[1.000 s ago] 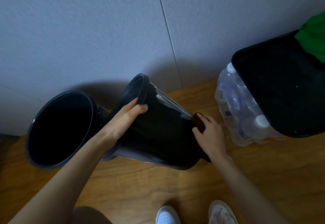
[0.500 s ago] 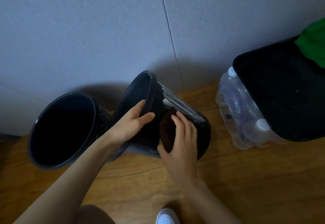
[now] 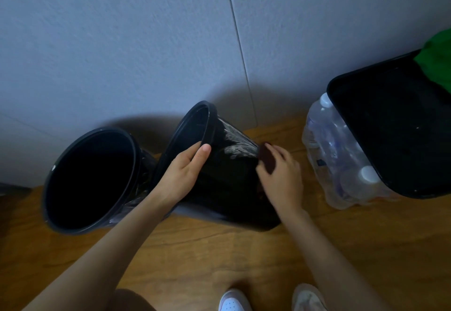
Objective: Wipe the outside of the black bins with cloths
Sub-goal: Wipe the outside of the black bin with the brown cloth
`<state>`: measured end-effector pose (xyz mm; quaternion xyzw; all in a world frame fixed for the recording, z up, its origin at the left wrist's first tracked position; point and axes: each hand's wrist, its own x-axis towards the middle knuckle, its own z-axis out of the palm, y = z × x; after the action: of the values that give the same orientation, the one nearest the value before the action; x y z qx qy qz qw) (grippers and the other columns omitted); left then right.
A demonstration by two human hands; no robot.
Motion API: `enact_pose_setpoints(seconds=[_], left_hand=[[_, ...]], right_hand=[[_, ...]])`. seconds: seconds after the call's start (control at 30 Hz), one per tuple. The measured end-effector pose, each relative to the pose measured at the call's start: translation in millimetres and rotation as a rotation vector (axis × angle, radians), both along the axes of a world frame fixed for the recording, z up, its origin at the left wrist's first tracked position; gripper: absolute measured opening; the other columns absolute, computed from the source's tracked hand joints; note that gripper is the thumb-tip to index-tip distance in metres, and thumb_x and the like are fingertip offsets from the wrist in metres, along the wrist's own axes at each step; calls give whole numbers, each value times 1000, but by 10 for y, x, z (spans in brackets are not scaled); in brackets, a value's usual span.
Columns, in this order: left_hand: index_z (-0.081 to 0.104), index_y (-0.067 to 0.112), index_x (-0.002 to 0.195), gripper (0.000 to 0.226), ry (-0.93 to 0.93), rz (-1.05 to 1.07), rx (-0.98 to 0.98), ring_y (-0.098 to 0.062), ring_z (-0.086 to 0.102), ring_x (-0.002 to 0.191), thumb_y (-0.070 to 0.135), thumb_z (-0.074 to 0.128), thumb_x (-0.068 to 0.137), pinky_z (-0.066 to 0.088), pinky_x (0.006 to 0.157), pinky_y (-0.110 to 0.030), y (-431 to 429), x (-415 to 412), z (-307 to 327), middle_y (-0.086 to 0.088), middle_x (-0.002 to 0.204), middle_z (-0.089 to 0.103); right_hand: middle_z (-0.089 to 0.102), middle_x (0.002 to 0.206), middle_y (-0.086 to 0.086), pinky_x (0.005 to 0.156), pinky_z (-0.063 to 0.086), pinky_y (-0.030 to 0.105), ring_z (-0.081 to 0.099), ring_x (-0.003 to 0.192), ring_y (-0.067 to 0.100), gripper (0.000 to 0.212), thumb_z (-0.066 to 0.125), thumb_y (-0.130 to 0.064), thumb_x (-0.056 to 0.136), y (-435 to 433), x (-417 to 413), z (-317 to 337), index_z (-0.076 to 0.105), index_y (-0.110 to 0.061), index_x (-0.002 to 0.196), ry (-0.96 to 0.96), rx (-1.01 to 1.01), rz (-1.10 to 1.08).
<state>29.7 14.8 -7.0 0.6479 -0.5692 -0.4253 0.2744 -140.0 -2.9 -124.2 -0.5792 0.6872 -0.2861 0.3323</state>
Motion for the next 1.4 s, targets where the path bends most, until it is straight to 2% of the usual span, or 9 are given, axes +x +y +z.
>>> enact_pose_setpoints(seconds=[0.1, 0.17, 0.43, 0.6, 0.73, 0.9, 1.17, 1.27, 1.4], left_hand=[[61, 30, 91, 26, 18, 14, 13, 9, 61, 86, 31, 36, 98, 45, 76, -5, 23, 27, 7, 26, 83, 68], [61, 31, 91, 26, 10, 1, 14, 8, 62, 88, 32, 36, 98, 46, 77, -6, 26, 26, 6, 25, 84, 68], [63, 31, 99, 25, 23, -1, 12, 0, 63, 96, 36, 38, 95, 47, 88, -22, 24, 5, -18, 19, 89, 69], [63, 29, 98, 28, 52, 16, 26, -3, 66, 82, 34, 35, 98, 50, 69, -15, 22, 48, -13, 12, 84, 70], [63, 26, 100, 29, 44, 39, 25, 0, 65, 87, 32, 34, 99, 47, 69, -6, 6, 62, 1, 13, 87, 71], [60, 29, 109, 29, 52, 52, 42, -1, 62, 101, 33, 33, 99, 45, 90, -18, 14, 114, 7, 9, 103, 68], [59, 32, 100, 25, 23, 11, 22, 7, 61, 89, 30, 34, 99, 44, 72, -4, 51, 65, -12, 15, 91, 68], [58, 33, 97, 23, -10, -13, 17, 4, 61, 80, 30, 35, 98, 46, 70, -8, 52, 45, -25, 18, 82, 65], [59, 30, 99, 24, -12, -2, 8, -9, 62, 87, 32, 35, 98, 48, 79, -21, 59, 55, -26, 2, 90, 65]], right_hand=[[39, 144, 0, 100, 37, 40, 36, 129, 27, 51, 51, -33, 91, 102, -301, -344, 39, -26, 140, 34, 221, -66], [37, 146, 2, 102, 35, 40, 33, 131, 29, 53, 51, -32, 92, 223, -362, -420, 36, -23, 142, 48, 233, -64], [37, 146, 0, 97, 37, 37, 30, 132, 25, 67, 31, -55, 83, 285, 343, 349, 41, -21, 140, 8, -209, 47], [40, 144, 2, 96, 42, 40, 35, 131, 26, 58, 23, -42, 89, 162, 594, 633, 40, -19, 140, 90, -317, 170], [37, 145, -3, 99, 42, 41, 31, 132, 23, 45, 35, -35, 97, -141, 495, 516, 40, -23, 140, 78, -193, 204], [40, 142, -3, 98, 42, 39, 33, 129, 23, 41, 39, -32, 98, -233, 102, 138, 46, -22, 136, 85, 18, 100], [51, 130, 4, 86, 46, 29, 43, 123, 22, 42, 51, -32, 90, 165, 491, 458, 56, -16, 128, -52, -334, 83], [57, 124, 3, 79, 48, 27, 49, 117, 22, 40, 48, -33, 87, 63, 632, 634, 62, -16, 122, -47, -450, 105], [56, 127, -2, 78, 50, 29, 46, 118, 21, 34, 53, -29, 91, -159, 571, 562, 61, -22, 123, -38, -386, 113]])
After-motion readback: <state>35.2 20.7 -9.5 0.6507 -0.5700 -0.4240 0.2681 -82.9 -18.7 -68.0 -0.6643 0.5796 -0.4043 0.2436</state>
